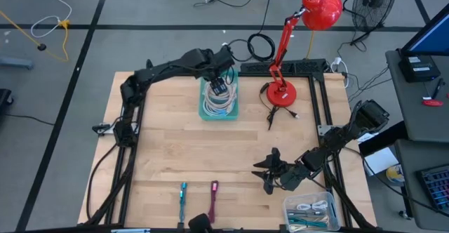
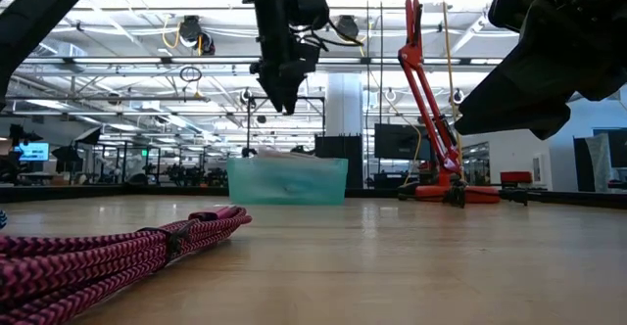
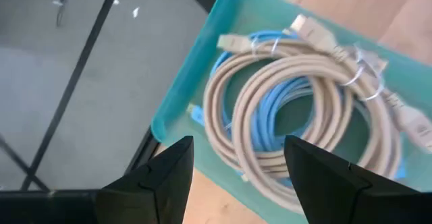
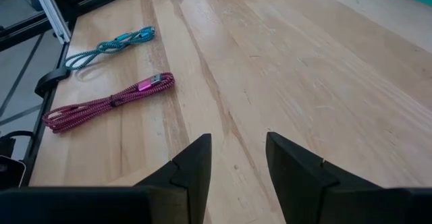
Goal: Pick & Place USB Port
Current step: Put the brown HDMI cable into the green bin
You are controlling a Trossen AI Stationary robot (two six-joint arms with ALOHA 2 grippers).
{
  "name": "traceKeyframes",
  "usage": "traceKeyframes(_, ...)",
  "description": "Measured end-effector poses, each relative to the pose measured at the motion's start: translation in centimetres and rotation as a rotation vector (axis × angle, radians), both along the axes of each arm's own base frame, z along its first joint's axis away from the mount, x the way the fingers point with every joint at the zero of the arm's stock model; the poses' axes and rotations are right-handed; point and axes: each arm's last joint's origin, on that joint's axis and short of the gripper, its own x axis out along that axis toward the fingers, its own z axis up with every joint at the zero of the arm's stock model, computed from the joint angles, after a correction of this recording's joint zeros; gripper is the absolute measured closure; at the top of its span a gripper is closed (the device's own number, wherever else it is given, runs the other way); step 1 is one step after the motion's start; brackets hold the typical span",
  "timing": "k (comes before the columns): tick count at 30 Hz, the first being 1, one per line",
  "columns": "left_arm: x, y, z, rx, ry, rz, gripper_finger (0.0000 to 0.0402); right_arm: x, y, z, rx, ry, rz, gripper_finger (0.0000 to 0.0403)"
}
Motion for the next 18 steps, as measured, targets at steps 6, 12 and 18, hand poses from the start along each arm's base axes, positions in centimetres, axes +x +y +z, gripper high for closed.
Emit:
traceKeyframes(6,0.2,-0.4,0.0,-0.047,-0.027,-0.021,0.0169,0.0,0.0,0.0,0.016,-0.001,-0.007,0.0271)
traceKeyframes(12,1.0,-1.8,-0.3,-0.109,-0.047,-0.09,0.0229,0.0,0.1,0.0,0.031,0.009,0.006,0.0271)
traceKeyframes(18,1.1,-2.1,-0.3,-0.054,0.009,-0.172,0.0373,-0.2,0.3,0.0,0.033,0.008,0.018,0.0271)
